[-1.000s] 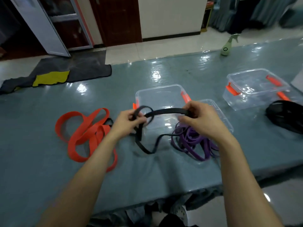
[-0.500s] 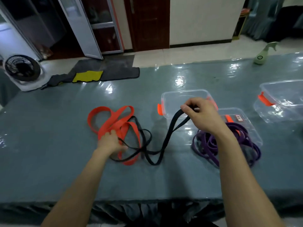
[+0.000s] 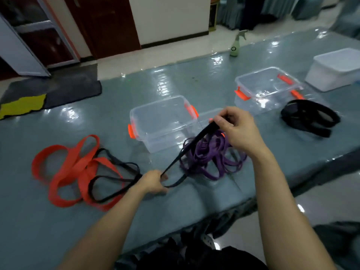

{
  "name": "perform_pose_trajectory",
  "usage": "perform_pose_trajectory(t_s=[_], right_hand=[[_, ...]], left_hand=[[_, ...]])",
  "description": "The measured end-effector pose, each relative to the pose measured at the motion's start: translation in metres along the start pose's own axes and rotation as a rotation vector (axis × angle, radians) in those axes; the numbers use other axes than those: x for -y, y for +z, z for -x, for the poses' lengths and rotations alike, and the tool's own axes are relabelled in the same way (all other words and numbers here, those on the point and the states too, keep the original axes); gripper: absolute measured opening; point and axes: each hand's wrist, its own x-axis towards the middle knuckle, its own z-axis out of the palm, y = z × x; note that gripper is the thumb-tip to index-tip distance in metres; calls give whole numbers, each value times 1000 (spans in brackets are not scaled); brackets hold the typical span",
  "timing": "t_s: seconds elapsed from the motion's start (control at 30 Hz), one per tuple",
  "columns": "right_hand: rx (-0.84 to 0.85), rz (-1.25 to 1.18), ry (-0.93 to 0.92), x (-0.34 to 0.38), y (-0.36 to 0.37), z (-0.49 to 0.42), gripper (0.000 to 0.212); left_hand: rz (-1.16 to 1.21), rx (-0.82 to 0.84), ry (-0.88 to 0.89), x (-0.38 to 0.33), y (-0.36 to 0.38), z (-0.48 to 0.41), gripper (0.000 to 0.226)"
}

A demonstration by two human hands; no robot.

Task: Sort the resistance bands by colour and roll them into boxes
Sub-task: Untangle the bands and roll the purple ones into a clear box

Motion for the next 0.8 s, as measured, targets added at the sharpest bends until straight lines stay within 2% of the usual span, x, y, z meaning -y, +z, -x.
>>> perform_pose_trajectory(t_s=[0.1,0.2,0.23,0.3,0.37,0.4,0.5,0.57,0.63,0.67,0.73,0.8], right_hand=[[-54,-48,67,-18,-14,-2,10],[-102,-32,76,-24,-24,-9,9],[-90,15,66,-28,-26,-12,9],[31,275,66,-36,-27,-18,10],[215,524,88,-38,-17,-20,35],[266,546,79,-35,-9,-20,46],[385,392,-61,-11,32,-23,72],[540,288,-122,18,67,-27,97],[669,203,-149,50,97,-37,105],[697,178,-170,65,108,-45,94],[722,118,-233,97,123,-62,49],[707,31,-294,130,128,-80,19]], left_hand=[[-154,16,32,-1,2,-2,68],[-353,-20,27,11,3,-1,45],[-371,-31,9,15,1,0,37],[-298,-82,-11,18,-16,6,32],[-90,-234,17,10,-46,14,28],[14,-323,42,3,-66,20,37],[124,-455,183,-22,-136,47,68],[130,-438,253,-36,-177,70,73],[106,-427,274,-46,-210,94,68],[76,-457,273,-47,-223,104,64],[76,-612,292,-44,-248,126,59],[268,-802,330,-33,-264,143,54]])
